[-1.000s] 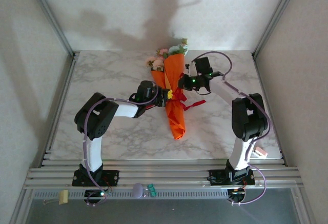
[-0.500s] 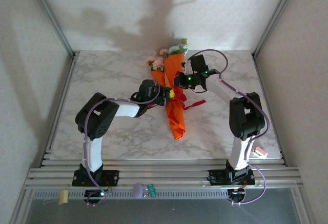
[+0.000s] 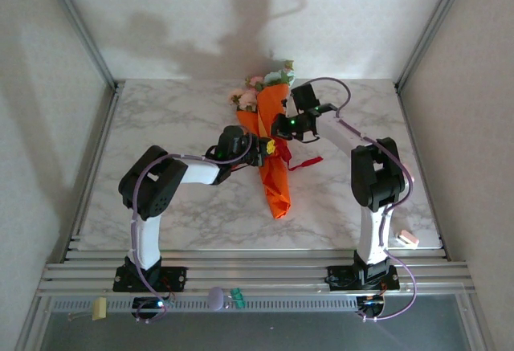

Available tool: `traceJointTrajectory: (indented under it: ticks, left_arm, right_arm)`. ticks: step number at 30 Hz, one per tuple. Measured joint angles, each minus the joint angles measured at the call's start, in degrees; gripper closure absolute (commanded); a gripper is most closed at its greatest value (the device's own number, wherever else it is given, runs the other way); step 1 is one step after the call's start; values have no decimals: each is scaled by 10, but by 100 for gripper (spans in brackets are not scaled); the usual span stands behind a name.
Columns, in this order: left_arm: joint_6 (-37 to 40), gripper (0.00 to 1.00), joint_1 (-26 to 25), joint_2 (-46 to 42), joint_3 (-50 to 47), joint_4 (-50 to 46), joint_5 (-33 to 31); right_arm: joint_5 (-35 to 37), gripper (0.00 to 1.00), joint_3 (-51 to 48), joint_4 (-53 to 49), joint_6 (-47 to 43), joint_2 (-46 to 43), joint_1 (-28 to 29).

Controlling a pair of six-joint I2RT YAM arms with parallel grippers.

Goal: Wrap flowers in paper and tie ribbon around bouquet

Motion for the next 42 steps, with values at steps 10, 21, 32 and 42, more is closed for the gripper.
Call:
traceJointTrajectory:
  ticks: [10, 21, 32, 42]
  left_arm:
    - [-2, 100, 0, 9, 0, 1, -5]
    - [-1, 100, 0, 9, 0, -2, -5]
    - [0, 100, 1, 9, 0, -13, -5]
    - [2, 100, 1, 10, 10, -24, -5]
  right_arm:
    - [11, 59, 8, -28, -22, -3, 0]
    - [-25, 48, -51, -21, -134, -68, 0]
    - [43, 37, -236, 110, -342, -207, 8]
    - [91, 34, -236, 124, -472, -199, 37]
